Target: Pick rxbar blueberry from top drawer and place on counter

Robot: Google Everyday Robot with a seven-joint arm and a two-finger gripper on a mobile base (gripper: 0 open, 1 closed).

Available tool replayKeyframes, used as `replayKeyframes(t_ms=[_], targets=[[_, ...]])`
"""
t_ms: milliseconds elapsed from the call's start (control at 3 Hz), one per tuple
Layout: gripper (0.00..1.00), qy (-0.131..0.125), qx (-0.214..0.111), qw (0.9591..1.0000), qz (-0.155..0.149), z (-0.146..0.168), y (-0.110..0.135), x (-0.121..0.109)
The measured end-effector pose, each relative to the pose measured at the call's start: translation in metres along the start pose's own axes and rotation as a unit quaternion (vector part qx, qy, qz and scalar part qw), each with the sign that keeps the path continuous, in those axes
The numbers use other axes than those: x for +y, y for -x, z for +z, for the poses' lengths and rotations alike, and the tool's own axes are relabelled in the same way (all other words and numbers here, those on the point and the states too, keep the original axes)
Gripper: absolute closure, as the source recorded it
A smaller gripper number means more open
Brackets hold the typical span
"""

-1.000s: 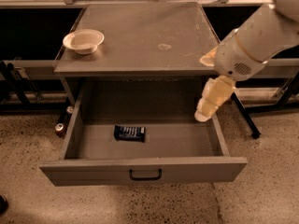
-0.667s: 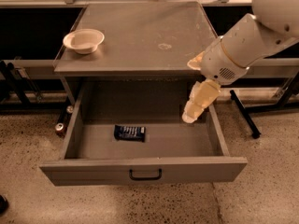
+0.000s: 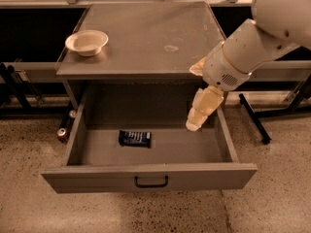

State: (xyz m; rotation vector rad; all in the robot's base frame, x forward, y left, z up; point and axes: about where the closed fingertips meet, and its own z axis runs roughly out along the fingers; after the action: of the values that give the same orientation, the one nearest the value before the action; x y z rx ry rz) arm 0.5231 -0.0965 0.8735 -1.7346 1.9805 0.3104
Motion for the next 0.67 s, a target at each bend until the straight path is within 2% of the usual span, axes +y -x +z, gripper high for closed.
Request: replayKeyframes(t_ms=[333, 667], targets=[[0.0, 0.045, -0.015, 0.9986, -0.024, 0.074, -0.005, 0.006], [0.0, 0.066, -0.03, 0.9968, -0.033, 0.118, -0.009, 0.006]])
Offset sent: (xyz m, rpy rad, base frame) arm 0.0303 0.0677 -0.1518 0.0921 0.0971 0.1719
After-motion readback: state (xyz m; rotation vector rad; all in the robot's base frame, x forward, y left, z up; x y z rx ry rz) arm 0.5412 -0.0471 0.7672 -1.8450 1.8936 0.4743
